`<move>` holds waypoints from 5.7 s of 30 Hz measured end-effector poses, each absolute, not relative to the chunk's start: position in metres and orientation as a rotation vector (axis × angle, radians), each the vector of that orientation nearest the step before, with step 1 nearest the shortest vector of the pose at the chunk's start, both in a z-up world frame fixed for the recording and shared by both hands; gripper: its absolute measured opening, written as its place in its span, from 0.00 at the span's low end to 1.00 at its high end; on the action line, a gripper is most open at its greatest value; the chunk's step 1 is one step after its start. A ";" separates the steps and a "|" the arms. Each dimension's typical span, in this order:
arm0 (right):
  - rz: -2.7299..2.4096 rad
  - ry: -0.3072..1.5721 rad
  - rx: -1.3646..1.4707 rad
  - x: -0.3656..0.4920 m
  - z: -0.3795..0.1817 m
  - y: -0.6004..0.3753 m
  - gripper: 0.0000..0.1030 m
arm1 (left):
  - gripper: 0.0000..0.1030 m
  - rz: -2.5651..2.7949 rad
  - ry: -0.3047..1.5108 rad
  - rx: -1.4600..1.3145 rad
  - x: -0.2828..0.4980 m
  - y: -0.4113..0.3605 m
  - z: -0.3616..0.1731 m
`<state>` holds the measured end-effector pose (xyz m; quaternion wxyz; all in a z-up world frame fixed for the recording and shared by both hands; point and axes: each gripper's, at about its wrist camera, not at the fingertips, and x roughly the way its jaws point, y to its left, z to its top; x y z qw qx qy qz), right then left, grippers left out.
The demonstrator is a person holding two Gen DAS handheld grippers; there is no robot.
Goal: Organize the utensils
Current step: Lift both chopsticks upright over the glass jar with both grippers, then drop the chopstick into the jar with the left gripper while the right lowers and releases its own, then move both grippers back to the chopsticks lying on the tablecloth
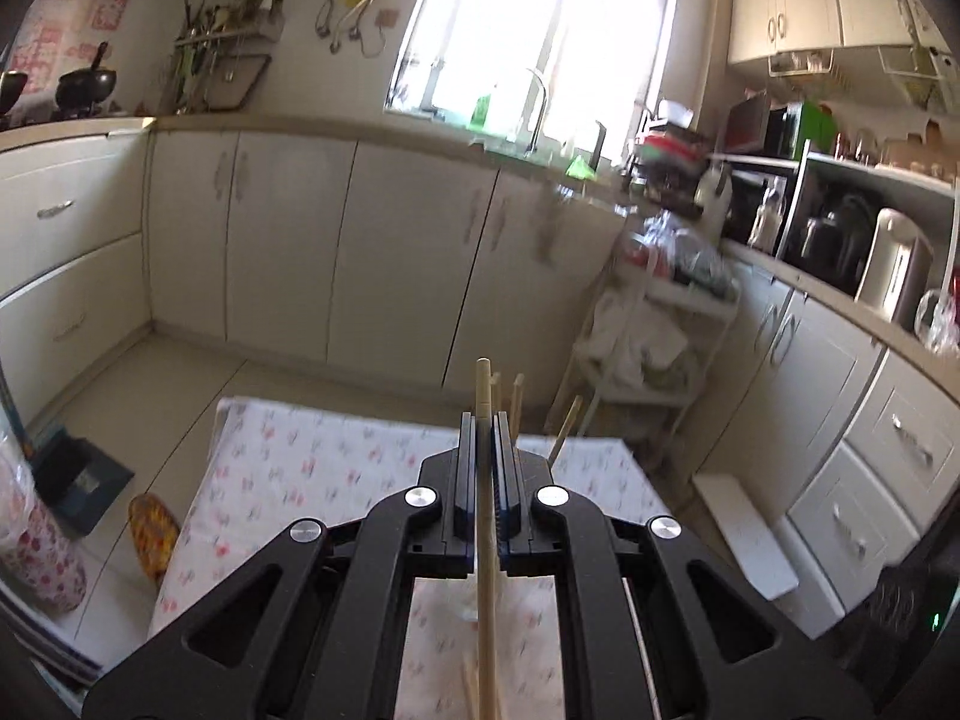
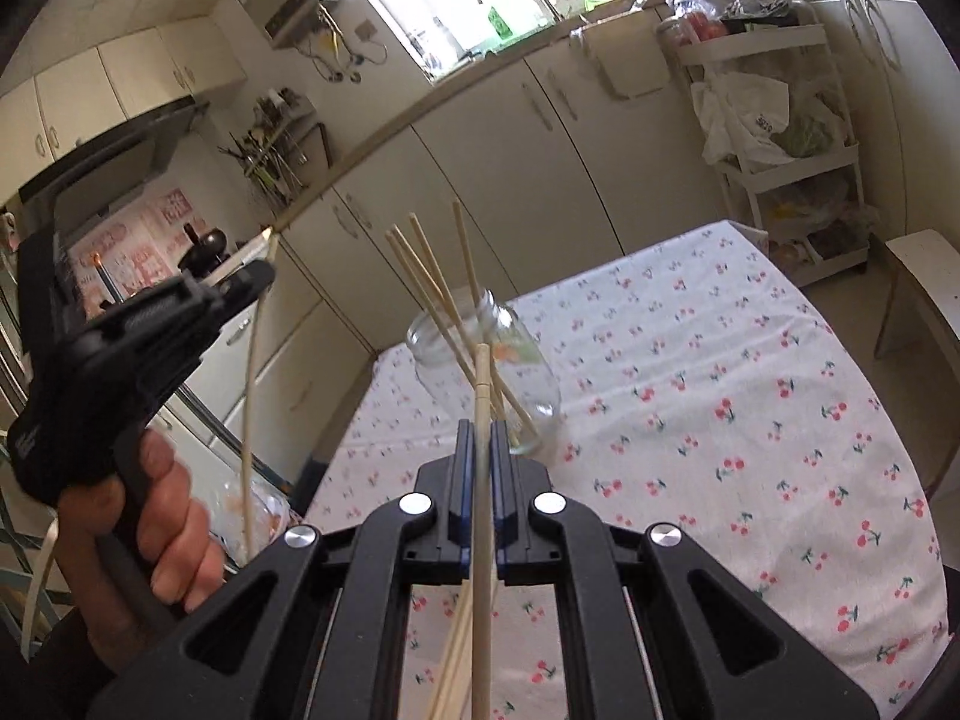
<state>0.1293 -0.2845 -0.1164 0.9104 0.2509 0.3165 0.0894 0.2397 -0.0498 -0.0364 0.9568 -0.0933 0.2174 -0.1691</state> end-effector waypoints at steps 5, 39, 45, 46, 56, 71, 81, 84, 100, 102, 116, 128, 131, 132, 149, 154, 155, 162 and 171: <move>0.175 0.609 0.531 0.135 -0.108 -0.289 0.06 | 0.05 -0.344 0.363 -0.191 0.255 -0.069 -0.022; 0.158 0.542 0.605 0.187 -0.128 -0.315 0.06 | 0.05 -0.238 0.135 -0.337 0.344 -0.103 -0.043; 0.158 0.544 0.606 0.188 -0.132 -0.314 0.06 | 0.05 -0.239 0.141 -0.303 0.338 -0.107 -0.059; 0.158 0.545 0.607 0.188 -0.132 -0.314 0.06 | 0.05 -0.242 0.144 -0.295 0.336 -0.107 -0.062; 0.148 0.512 0.618 0.188 -0.125 -0.315 0.06 | 0.05 -0.284 0.206 -0.188 0.308 -0.112 -0.082; 0.121 0.243 0.608 0.216 -0.069 -0.297 0.06 | 0.82 -0.137 0.541 0.020 0.279 -0.082 -0.108; 0.060 0.118 0.582 0.267 -0.056 -0.281 0.06 | 0.86 -0.098 0.738 -0.060 0.279 -0.032 -0.156; 0.058 0.133 0.563 0.278 -0.063 -0.277 0.06 | 0.86 -0.110 0.771 -0.112 0.283 -0.020 -0.169; 0.070 0.210 0.498 0.288 -0.091 -0.266 0.06 | 0.86 -0.149 0.805 -0.188 0.288 -0.012 -0.184; 0.084 0.222 0.476 0.279 -0.091 -0.264 0.06 | 0.86 -0.147 0.804 -0.191 0.288 -0.011 -0.182; 0.137 0.434 0.303 0.204 -0.083 -0.256 0.31 | 0.86 -0.125 0.789 -0.148 0.255 -0.009 -0.147; 0.093 0.829 0.257 0.120 -0.152 -0.233 0.34 | 0.89 -0.091 0.790 -0.081 0.201 -0.008 -0.111; 0.089 0.864 0.241 0.113 -0.161 -0.227 0.34 | 0.89 -0.089 0.791 -0.067 0.186 -0.008 -0.105; 0.092 0.874 0.236 0.111 -0.164 -0.225 0.34 | 0.89 -0.089 0.790 -0.062 0.181 -0.008 -0.103; 0.052 0.947 0.147 0.115 -0.190 -0.196 0.36 | 0.91 -0.070 0.810 -0.089 0.138 0.028 -0.099; 0.029 0.967 0.072 0.115 -0.199 -0.190 0.36 | 0.91 -0.072 0.817 -0.091 0.135 0.030 -0.101; 0.027 0.974 0.058 0.115 -0.199 -0.190 0.36 | 0.91 -0.073 0.817 -0.091 0.135 0.030 -0.101; 0.028 0.991 0.121 0.123 -0.197 -0.214 0.36 | 0.92 -0.090 0.843 -0.090 0.139 0.026 -0.113; 0.097 1.010 -0.012 0.148 -0.202 -0.218 0.16 | 0.91 -0.165 0.929 -0.016 0.166 -0.021 -0.157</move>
